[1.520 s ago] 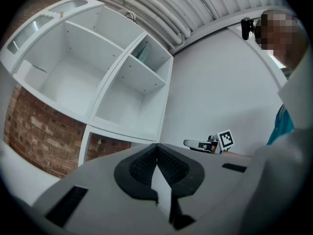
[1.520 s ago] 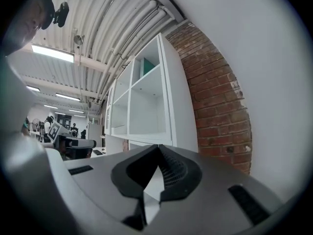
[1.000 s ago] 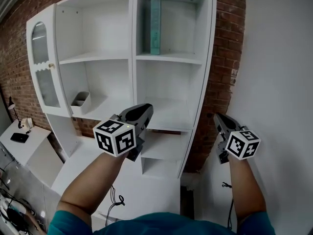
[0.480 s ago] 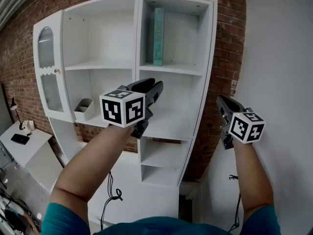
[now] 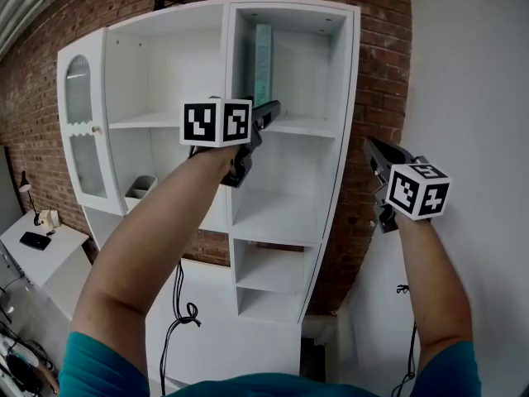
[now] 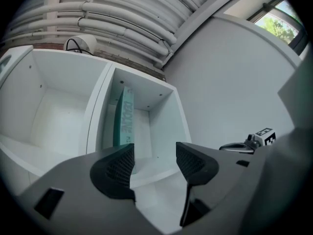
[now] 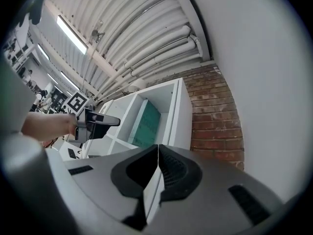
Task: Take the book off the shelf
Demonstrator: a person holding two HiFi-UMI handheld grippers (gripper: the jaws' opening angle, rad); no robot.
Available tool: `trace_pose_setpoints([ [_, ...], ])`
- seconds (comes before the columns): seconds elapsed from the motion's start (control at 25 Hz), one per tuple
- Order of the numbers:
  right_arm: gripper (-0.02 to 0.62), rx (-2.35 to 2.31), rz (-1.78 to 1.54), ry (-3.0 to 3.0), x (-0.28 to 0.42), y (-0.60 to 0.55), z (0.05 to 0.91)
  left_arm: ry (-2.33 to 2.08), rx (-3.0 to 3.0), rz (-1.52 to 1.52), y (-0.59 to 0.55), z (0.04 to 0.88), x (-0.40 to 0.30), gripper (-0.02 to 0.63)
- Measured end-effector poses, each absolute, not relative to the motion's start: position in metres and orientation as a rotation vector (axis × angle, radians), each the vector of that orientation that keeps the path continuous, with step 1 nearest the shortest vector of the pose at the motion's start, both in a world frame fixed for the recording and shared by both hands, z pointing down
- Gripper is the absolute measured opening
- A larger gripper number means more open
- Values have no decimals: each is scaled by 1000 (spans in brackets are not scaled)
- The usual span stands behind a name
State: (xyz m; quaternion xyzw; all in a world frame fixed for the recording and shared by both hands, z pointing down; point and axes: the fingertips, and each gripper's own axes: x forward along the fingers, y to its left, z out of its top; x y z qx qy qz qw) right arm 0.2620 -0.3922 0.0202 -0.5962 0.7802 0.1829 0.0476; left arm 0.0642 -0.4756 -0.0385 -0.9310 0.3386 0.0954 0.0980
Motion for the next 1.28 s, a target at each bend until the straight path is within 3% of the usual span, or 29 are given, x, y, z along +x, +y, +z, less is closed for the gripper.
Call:
trace_pose_setpoints([
  [1.28,23,-1843,556,2374,296,-425,10,1548,-2473,100,-582,-91,80,310],
])
